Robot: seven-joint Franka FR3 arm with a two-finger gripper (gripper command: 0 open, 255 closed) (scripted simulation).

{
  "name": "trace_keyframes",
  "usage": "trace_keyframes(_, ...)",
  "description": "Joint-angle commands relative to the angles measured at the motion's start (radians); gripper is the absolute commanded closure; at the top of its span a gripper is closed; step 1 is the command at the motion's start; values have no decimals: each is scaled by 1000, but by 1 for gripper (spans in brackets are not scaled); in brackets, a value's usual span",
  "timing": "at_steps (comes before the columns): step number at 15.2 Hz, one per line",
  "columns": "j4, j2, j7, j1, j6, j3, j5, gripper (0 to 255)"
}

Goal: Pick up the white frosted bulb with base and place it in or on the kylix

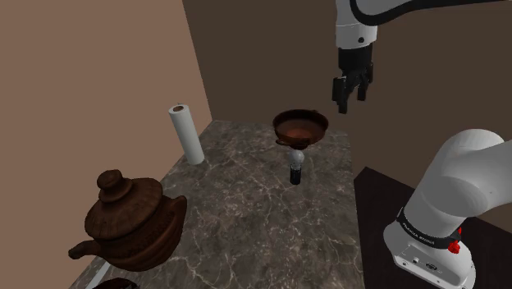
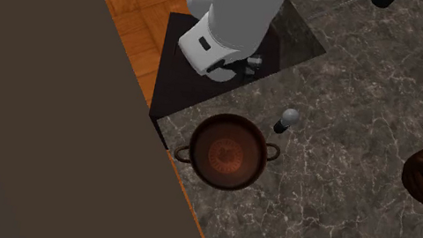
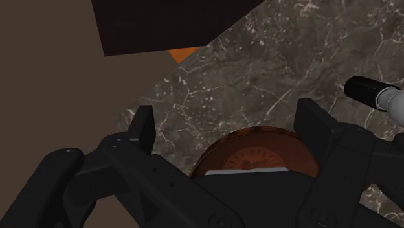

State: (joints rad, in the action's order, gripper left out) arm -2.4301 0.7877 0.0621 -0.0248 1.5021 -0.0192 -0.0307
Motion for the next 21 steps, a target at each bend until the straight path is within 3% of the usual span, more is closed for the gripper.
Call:
trace_keyframes(1, 0, 0, 0, 0, 0, 0, 0, 0)
trace_keyframes(9, -105, 43, 247, 68, 181, -235, 110, 0)
trace_keyframes(17, -106, -56, 512, 90, 384, -506, 161, 0)
trace_keyframes(21, -138, -72, 526, 86, 437, -527, 164, 0)
